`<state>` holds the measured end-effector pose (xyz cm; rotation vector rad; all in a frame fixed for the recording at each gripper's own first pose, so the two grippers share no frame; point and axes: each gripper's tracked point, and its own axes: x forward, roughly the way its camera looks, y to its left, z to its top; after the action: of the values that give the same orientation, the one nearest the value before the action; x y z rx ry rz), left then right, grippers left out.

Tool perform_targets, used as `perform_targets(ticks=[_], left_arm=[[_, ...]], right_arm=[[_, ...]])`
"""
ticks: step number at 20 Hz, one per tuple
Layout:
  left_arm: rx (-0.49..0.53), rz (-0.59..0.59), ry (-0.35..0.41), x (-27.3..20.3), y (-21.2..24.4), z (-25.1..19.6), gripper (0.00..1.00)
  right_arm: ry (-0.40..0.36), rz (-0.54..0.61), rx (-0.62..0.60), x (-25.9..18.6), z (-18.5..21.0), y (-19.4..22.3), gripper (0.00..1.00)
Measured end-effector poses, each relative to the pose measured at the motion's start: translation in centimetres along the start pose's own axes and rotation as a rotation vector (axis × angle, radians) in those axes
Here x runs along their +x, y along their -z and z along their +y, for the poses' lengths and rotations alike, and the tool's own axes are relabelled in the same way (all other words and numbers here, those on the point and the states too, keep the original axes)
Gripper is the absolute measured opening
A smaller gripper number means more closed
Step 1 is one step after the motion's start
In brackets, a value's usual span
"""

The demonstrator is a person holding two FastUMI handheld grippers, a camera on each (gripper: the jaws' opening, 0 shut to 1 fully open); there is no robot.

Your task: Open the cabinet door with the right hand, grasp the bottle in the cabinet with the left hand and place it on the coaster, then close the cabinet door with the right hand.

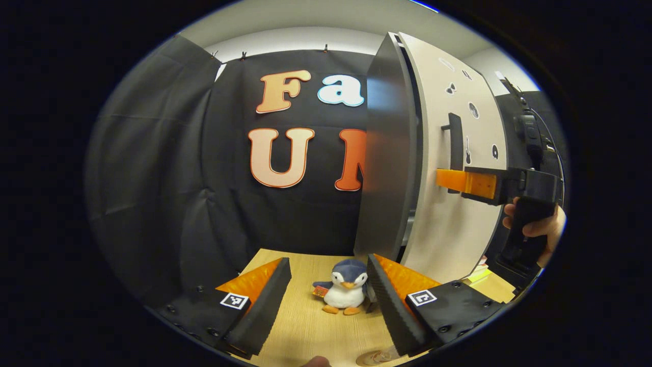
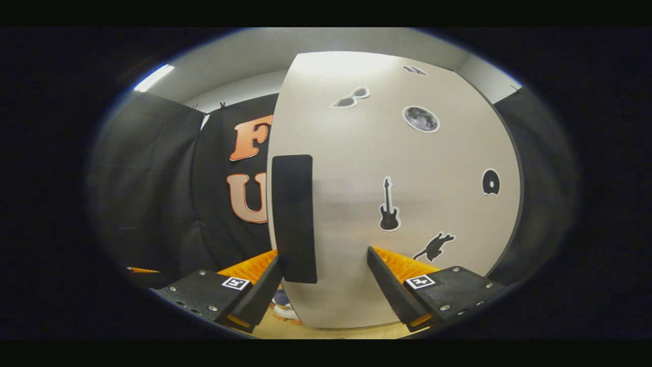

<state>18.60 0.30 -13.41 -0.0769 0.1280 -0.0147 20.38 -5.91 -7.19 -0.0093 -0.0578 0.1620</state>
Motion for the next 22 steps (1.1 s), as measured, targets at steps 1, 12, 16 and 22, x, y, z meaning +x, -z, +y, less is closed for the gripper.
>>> perform_targets(ticks=[1, 12, 16, 22], left_arm=[[-0.004, 0.002, 0.007, 0.3, 0.3, 0.0, 0.98], [0.031, -0.033, 0.057, 0.1, -1.9, -2.5, 0.98], [0.044, -0.061, 0.042, -3.5, -3.1, -4.8, 0.98], [0.066, -0.093, 0.003, -10.5, -4.6, -8.9, 0.95]], right_arm=[[0.016, -0.003, -0.001, 0.1, -0.1, 0.0, 0.98], [-0.023, 0.021, 0.066, -0.9, 0.2, 0.1, 0.97], [-0.006, -0.020, 0.180, -7.8, -2.0, -1.0, 0.96], [0.081, 0.018, 0.123, -20.4, -8.5, 0.9, 0.96]])
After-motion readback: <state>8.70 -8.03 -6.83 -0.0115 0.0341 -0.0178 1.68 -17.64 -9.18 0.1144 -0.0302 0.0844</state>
